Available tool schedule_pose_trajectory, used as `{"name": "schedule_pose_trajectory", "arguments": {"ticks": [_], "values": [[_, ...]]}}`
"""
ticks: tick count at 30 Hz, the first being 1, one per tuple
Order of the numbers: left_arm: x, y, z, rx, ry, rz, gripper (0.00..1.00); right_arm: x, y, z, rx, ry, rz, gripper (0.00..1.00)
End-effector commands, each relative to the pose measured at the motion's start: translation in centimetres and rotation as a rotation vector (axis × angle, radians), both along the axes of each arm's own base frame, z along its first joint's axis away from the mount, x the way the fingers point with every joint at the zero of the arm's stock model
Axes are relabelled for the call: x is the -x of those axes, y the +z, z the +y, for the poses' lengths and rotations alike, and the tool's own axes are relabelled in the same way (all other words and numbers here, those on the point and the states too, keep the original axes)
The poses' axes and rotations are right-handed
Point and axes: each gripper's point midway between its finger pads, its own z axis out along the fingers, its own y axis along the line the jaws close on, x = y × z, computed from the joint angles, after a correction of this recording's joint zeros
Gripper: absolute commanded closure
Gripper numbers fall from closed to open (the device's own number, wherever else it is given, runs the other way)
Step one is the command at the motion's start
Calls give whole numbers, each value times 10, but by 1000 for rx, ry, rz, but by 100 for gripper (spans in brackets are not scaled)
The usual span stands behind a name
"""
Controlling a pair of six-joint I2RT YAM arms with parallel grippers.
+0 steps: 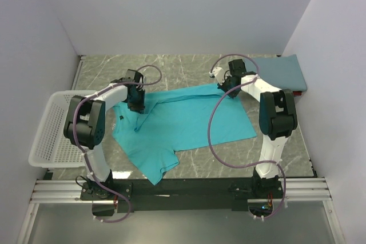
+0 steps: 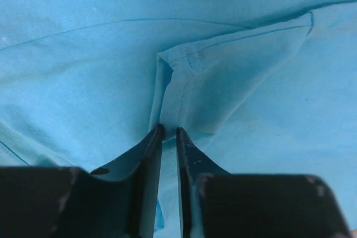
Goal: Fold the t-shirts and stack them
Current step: Fold the tshirt
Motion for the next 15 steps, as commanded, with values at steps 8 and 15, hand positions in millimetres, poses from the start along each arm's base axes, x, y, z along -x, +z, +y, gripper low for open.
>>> {"name": "schedule_pose_trajectory", "arguments": {"ticks": [8, 15], "values": [[-6, 17, -3, -4, -28, -50, 99, -4, 35, -1, -62, -20, -68, 97], [-2, 52, -10, 21, -47, -156, 100, -2, 34, -2, -76, -25, -57, 97]]}}
